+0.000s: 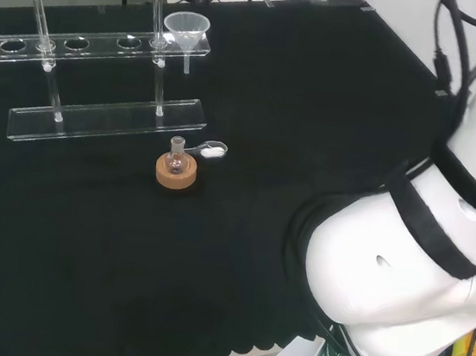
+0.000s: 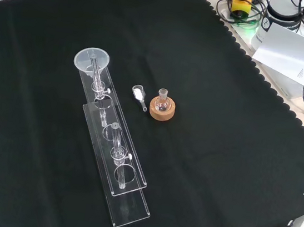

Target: Pick up the funnel from the transparent funnel stand.

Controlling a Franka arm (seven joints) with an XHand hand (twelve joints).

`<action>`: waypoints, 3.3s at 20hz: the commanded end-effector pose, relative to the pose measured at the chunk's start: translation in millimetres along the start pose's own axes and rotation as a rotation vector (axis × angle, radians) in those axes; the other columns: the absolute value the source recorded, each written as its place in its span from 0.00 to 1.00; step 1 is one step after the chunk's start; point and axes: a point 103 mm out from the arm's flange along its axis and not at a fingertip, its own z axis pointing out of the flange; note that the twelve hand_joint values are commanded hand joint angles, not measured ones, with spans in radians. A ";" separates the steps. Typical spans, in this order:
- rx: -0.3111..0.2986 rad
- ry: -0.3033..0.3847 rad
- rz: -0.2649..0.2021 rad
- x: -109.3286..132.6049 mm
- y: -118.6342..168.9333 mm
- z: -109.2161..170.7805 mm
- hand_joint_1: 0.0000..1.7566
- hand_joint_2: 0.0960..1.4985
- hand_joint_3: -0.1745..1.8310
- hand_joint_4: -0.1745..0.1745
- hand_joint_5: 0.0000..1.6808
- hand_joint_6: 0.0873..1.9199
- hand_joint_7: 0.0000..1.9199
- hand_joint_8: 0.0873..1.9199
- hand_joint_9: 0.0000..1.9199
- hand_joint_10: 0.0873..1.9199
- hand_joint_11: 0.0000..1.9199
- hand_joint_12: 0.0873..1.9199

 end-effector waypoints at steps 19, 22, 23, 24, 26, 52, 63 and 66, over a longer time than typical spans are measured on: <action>0.231 -0.184 -0.160 96.8 111.0 55.4 0.39 0.40 0.32 0.33 0.13 0.00 0.04 0.37 0.18 0.38 0.18 0.73; 0.237 -0.201 -0.165 103.9 112.0 63.0 0.39 0.39 0.33 0.33 0.10 0.00 0.02 0.36 0.15 0.40 0.18 0.74; 0.246 -0.207 -0.166 107.4 112.2 64.9 0.39 0.39 0.33 0.34 0.09 0.00 0.01 0.36 0.14 0.40 0.17 0.74; 0.255 -0.210 -0.169 109.3 113.8 67.1 0.39 0.38 0.33 0.34 0.08 0.00 0.01 0.35 0.13 0.40 0.16 0.74; 0.270 -0.212 -0.178 111.0 120.0 71.8 0.38 0.38 0.33 0.34 0.08 0.00 0.00 0.32 0.10 0.42 0.14 0.75; 0.277 -0.257 -0.199 115.5 139.7 101.2 0.34 0.37 0.28 0.34 0.03 0.00 0.00 0.25 0.08 0.43 0.10 0.76; 0.272 -0.323 -0.183 114.5 144.2 101.5 0.42 0.39 0.30 0.32 0.12 0.00 0.07 0.35 0.24 0.35 0.11 0.73; 0.244 -0.340 -0.179 114.2 145.0 99.3 0.45 0.38 0.33 0.33 0.20 0.00 0.12 0.36 0.29 0.33 0.13 0.72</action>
